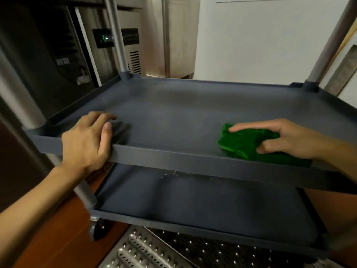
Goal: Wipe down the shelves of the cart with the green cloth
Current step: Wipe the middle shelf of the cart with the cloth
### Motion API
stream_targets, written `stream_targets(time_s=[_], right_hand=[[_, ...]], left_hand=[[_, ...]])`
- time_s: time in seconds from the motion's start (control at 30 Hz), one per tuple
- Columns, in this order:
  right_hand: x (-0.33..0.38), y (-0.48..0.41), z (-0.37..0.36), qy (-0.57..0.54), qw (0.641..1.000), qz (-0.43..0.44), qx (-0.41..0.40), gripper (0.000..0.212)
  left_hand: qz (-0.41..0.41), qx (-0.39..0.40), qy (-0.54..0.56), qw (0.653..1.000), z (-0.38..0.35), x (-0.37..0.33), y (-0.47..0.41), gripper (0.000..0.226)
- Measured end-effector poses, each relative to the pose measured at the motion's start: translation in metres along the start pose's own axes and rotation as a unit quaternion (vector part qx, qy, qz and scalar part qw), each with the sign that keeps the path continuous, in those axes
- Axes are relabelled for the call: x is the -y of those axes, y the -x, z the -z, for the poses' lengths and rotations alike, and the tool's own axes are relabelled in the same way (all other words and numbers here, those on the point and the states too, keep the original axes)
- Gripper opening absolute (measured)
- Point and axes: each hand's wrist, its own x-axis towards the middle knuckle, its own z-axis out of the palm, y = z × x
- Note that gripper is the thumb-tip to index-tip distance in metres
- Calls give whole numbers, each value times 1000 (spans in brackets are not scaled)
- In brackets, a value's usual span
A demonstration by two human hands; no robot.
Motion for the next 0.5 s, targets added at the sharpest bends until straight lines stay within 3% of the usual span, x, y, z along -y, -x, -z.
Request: stream_targets(time_s=[0.5], right_hand=[[75, -141, -93, 48, 994, 94, 40, 55]], left_hand=[[-8, -36, 34, 999, -11, 4, 0, 48]])
